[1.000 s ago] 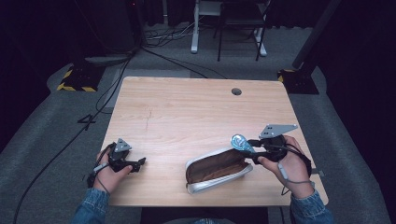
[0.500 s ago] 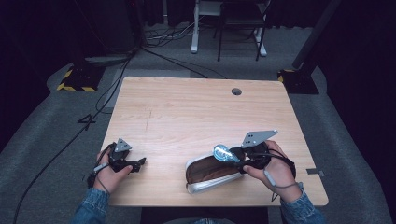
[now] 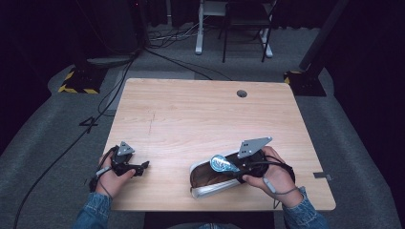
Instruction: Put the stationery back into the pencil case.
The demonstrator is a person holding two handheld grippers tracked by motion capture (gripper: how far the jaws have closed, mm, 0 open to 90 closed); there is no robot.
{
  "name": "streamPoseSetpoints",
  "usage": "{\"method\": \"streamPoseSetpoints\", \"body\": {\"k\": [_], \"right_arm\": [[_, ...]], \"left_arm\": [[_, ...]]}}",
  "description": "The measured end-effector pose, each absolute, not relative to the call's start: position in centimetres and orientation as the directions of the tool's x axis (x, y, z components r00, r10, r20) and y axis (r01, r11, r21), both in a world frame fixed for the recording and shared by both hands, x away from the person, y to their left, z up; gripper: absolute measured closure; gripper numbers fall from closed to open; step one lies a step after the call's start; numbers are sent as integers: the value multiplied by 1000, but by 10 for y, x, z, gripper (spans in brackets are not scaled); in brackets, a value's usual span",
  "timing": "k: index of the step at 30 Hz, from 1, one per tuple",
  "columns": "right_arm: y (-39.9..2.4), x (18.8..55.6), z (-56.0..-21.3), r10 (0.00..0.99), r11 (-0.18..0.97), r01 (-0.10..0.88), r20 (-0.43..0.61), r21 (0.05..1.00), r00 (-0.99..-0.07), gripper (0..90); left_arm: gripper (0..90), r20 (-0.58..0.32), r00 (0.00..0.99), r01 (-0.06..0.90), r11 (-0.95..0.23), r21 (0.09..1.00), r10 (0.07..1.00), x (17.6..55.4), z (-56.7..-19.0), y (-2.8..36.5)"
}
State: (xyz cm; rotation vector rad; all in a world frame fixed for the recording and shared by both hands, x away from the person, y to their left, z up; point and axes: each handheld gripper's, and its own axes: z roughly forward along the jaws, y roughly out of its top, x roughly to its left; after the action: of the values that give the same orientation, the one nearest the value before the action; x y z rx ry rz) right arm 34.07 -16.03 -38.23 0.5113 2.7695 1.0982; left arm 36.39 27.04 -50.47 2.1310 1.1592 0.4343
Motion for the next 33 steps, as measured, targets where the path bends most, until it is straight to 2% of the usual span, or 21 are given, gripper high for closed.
{"method": "streamPoseSetpoints", "body": {"k": [9, 21, 22, 24, 26, 33], "right_arm": [[-156, 342, -389, 330, 699, 283, 55, 657, -942, 499], [-156, 348, -396, 300, 711, 257, 48, 654, -953, 494], [-156, 348, -396, 303, 705, 260, 51, 660, -952, 482], [-157, 349, -396, 321, 681, 271, 55, 681, -945, 390], [-158, 350, -396, 327, 680, 274, 52, 681, -943, 356], [-160, 350, -393, 342, 663, 274, 45, 697, -939, 349]], "left_arm": [[149, -23, 551, 613, -386, 689, 834, 364, -505, 270], [147, -24, 547, 614, -382, 691, 837, 364, -505, 270], [147, -25, 547, 614, -381, 691, 837, 364, -505, 270], [147, -24, 548, 614, -382, 691, 836, 364, -505, 270], [148, -24, 547, 614, -381, 691, 837, 364, -505, 270], [147, -24, 546, 615, -381, 691, 837, 364, -505, 269]]}}
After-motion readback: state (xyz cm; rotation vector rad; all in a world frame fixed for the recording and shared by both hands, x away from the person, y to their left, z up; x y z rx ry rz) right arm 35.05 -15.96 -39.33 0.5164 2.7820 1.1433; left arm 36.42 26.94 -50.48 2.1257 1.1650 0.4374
